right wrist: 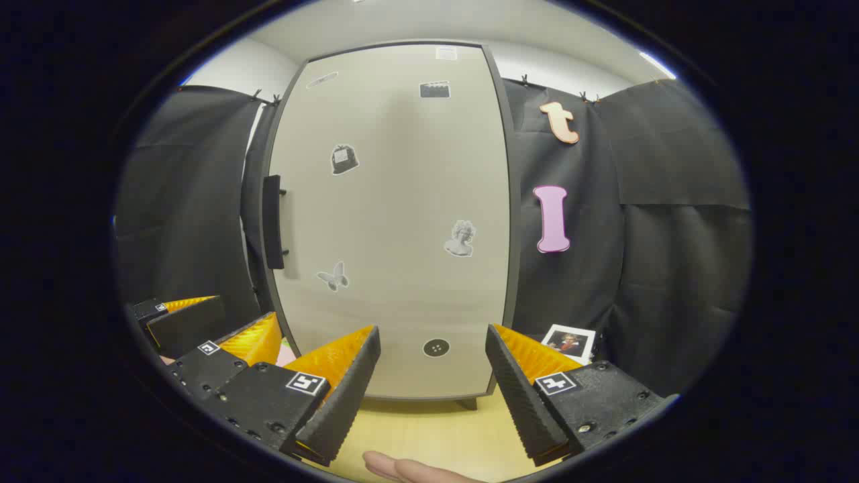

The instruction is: Open the cabinet door with the right hand, grasp the bottle in the cabinet with the left hand and place it on the coaster, then close the cabinet door with the right hand.

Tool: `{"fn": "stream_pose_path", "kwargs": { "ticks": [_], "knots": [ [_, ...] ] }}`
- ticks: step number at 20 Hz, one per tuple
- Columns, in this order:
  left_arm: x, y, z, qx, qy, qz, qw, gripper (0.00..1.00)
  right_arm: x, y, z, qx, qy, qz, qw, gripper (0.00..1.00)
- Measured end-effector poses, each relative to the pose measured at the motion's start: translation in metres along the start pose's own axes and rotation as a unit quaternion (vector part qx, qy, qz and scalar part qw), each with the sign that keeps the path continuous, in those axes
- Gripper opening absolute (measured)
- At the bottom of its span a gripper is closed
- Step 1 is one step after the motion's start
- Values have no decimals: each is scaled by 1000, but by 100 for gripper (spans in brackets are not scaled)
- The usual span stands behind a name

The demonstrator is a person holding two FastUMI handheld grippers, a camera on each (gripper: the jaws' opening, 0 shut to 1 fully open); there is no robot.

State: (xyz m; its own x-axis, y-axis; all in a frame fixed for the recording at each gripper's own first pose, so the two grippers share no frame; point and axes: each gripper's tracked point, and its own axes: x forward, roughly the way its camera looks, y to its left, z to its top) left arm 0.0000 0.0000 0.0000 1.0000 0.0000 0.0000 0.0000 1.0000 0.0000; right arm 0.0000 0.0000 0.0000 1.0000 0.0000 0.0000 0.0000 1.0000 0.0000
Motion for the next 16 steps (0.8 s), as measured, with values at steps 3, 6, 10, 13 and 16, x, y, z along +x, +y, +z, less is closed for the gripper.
{"fn": "stream_pose_path", "kwargs": {
  "ticks": [3,6,10,13,16],
  "knots": [
    [0,-1,-1,0,0,-2,1000,94,0,-1,-1,1,1,-1,1000,98],
    [0,-2,-1,0,1,-5,1000,94,0,-2,-1,2,2,-4,1000,98],
    [0,-2,-1,0,-1,-5,1000,94,1,-2,-1,2,3,-5,1000,98],
    [0,-2,-2,-2,0,-5,1000,94,1,-2,-2,2,4,-5,1000,98],
    [0,-3,-3,-4,2,-5,1000,94,1,-1,-1,1,4,-5,1000,98]
  ]
}}
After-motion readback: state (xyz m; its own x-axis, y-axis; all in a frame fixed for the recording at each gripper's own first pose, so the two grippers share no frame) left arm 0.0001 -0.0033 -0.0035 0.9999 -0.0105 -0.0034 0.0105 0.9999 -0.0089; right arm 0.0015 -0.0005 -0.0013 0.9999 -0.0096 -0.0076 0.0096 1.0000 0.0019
